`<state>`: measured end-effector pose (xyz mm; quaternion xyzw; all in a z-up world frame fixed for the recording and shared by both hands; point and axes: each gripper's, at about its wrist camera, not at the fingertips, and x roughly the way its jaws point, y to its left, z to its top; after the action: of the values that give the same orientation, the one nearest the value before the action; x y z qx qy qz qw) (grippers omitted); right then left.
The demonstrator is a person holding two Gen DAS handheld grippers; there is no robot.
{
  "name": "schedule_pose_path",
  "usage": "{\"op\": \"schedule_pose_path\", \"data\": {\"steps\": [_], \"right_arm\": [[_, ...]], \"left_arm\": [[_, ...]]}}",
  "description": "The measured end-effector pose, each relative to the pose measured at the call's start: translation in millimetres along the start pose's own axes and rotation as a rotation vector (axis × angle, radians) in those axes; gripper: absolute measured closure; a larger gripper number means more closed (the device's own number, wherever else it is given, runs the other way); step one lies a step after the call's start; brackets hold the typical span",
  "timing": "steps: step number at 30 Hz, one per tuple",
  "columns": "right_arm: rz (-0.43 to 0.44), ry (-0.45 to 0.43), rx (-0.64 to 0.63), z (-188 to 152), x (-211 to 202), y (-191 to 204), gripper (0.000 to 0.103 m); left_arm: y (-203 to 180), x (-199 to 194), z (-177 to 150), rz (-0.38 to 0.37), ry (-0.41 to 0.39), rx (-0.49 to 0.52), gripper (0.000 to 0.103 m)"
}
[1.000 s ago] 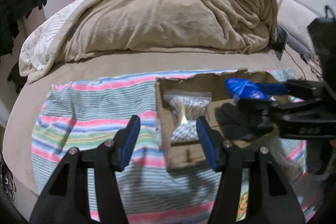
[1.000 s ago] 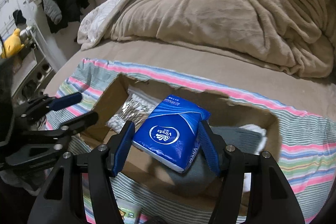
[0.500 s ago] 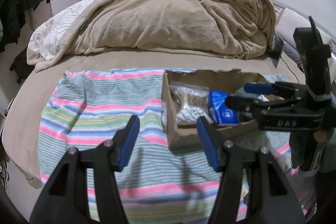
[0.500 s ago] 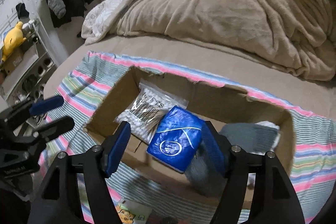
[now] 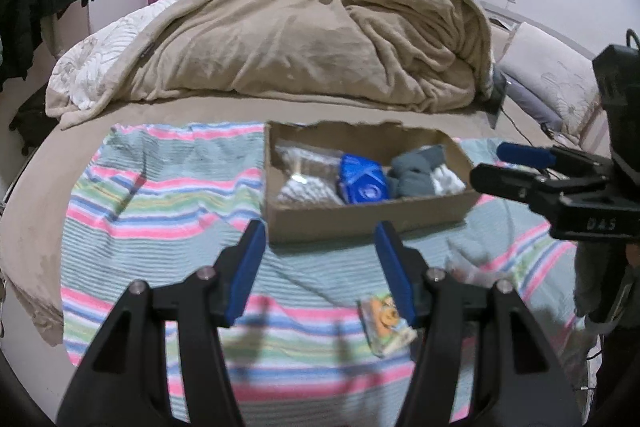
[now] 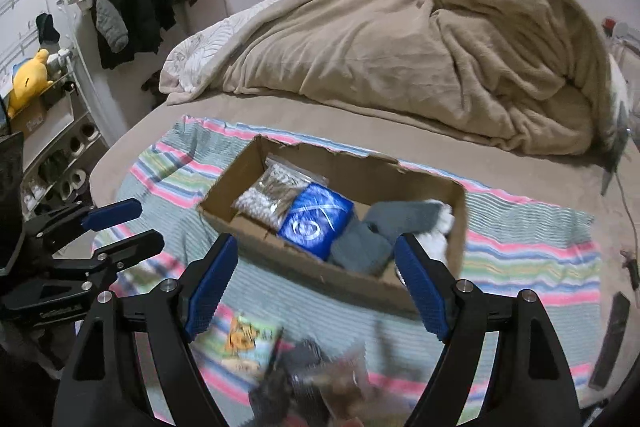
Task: Organize objects
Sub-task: 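Move both grippers to the cartoon tissue pack and snack bag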
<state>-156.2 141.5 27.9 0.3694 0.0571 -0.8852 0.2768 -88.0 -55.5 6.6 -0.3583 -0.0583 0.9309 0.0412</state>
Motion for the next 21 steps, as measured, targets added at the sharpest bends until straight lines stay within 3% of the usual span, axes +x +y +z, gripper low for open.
{"op": "schedule_pose_path", "data": {"steps": [13,21], "right_arm": [[-0.08,0.066,-0.067,-57,-16,-7,0.02],[-0.075,0.104,-0.07,-83,-11,-15,0.02]], "left_arm": [[-25,-4,-26,-0.021,0.045,0.014,0.044],[-37,10,-41,-0.023,0.1,0.027,0.044]]}}
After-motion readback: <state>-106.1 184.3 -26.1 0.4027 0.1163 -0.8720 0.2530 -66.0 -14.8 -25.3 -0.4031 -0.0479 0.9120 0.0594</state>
